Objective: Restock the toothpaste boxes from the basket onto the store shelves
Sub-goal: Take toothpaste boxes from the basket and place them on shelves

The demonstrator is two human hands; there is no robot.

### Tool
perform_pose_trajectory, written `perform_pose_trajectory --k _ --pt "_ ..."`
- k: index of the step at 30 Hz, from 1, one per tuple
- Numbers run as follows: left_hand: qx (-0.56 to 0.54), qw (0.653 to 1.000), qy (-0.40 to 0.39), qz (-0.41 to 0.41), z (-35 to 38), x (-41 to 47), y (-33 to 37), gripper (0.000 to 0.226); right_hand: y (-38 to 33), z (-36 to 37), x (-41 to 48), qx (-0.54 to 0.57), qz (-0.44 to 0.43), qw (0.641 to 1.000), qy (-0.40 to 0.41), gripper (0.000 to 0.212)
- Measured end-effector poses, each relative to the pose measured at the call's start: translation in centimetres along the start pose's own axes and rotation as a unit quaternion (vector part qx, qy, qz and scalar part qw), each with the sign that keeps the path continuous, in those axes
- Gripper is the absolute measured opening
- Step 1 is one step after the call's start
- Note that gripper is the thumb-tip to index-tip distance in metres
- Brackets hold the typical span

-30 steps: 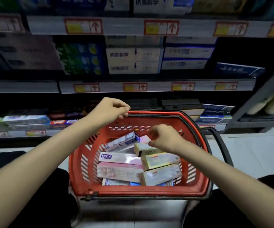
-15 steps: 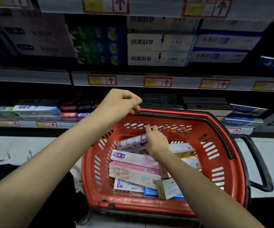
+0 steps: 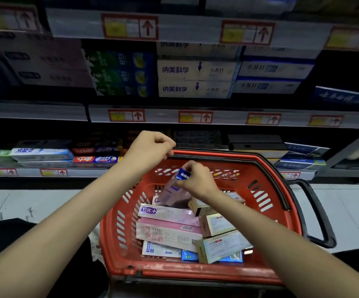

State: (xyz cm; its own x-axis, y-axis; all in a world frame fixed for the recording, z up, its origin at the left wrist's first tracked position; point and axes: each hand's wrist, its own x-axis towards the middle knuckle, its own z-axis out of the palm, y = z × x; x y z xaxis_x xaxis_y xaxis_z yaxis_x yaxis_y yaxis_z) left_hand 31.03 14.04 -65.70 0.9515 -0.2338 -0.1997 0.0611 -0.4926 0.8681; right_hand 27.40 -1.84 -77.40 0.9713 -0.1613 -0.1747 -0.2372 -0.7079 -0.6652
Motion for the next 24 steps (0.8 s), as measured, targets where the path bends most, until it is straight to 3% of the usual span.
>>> perform_pose_trajectory --k 4,8,11,14,16,20,24 --pt "-0.002 1.000 -0.001 -0.015 1.1 0.0 -0.8 0.018 -1.8 -6.9 -2.4 0.138 0.033 0.988 0.053 0.034" --pt "-0.009 0.999 -0.014 -0.029 2.4 -0.3 -1.9 0.027 -2.0 -13.5 -6.4 0.283 0.065 0.954 0.079 0.030" --pt "-0.014 0.998 -0.054 -0.012 3.1 -1.0 -2.0 0.042 -1.1 -16.0 -8.5 0.355 0.095 0.927 0.078 0.047" --pt "-0.043 0.988 -0.146 0.018 3.9 -2.7 -0.7 0.035 -0.5 -16.3 -8.9 0.370 0.111 0.919 0.081 0.053" --pt "-0.044 0.980 -0.191 0.045 4.5 -3.5 -0.5 0.039 -0.7 -16.2 -9.1 0.371 0.100 0.919 0.085 0.047" --pt "-0.017 0.976 -0.203 0.076 5.8 -4.3 -0.7 0.051 -1.3 -16.1 -9.7 0.358 0.061 0.929 0.075 0.032" --pt "-0.054 0.967 -0.237 0.072 6.3 -4.2 -0.1 0.040 -1.2 -15.5 -9.5 0.384 0.065 0.917 0.084 0.033"
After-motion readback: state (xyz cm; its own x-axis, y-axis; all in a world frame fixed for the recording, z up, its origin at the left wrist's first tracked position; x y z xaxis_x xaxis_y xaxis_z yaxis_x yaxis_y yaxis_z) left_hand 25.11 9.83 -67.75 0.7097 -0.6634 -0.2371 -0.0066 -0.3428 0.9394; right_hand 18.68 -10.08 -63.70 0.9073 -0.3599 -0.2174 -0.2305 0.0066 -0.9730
